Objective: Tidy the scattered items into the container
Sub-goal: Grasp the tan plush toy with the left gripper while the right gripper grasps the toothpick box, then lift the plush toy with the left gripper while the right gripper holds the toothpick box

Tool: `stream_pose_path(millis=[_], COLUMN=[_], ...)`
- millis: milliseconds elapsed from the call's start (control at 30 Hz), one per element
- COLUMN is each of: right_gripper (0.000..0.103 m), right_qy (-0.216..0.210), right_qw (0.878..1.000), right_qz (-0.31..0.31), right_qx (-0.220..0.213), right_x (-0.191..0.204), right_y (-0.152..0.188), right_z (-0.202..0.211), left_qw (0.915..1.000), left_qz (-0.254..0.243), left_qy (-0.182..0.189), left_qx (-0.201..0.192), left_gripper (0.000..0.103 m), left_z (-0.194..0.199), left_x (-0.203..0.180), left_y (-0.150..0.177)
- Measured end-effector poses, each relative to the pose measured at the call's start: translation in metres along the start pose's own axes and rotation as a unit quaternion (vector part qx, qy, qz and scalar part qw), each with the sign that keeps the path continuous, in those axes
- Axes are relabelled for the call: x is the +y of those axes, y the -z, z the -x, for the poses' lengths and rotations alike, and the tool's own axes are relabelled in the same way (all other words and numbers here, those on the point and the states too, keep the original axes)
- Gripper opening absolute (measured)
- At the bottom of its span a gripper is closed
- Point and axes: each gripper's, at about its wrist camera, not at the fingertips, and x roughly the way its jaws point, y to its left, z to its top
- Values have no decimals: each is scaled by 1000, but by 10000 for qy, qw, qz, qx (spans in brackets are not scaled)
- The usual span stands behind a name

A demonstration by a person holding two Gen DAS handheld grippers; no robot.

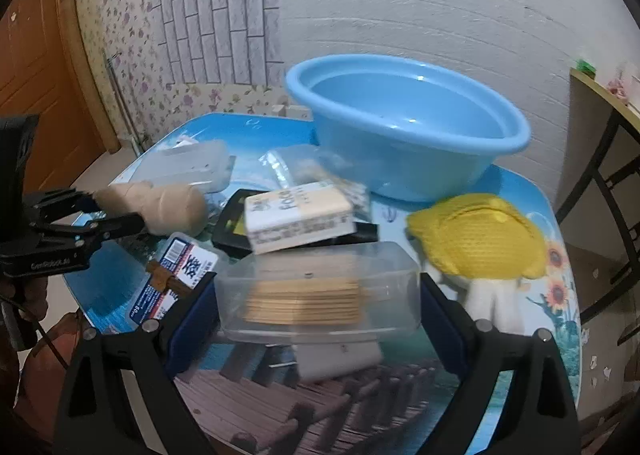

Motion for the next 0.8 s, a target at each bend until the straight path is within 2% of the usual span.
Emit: stream_pose_path(millis=[367,433,500,800], right_gripper=[95,95,95,95], right_qy=[193,327,403,420], right_qw=[9976,9968,9965,9961], right_qz=[-614,-670,-681,-772], right_qx=[-257,-272,-279,-55], right_x=[-41,-47,-53,-63], right_y=[13,17,21,39], right_z=[28,32,35,31], left_qw=[9997,9995,9990,9988], left_qz=[43,53,61,144], left_qy=[-243,-292,-432,-462], left_qx=[87,116,136,116], left_gripper=[57,62,85,91], left_z=[17,17,15,10], left_x=[11,12,13,10], left_y=[17,18,18,13])
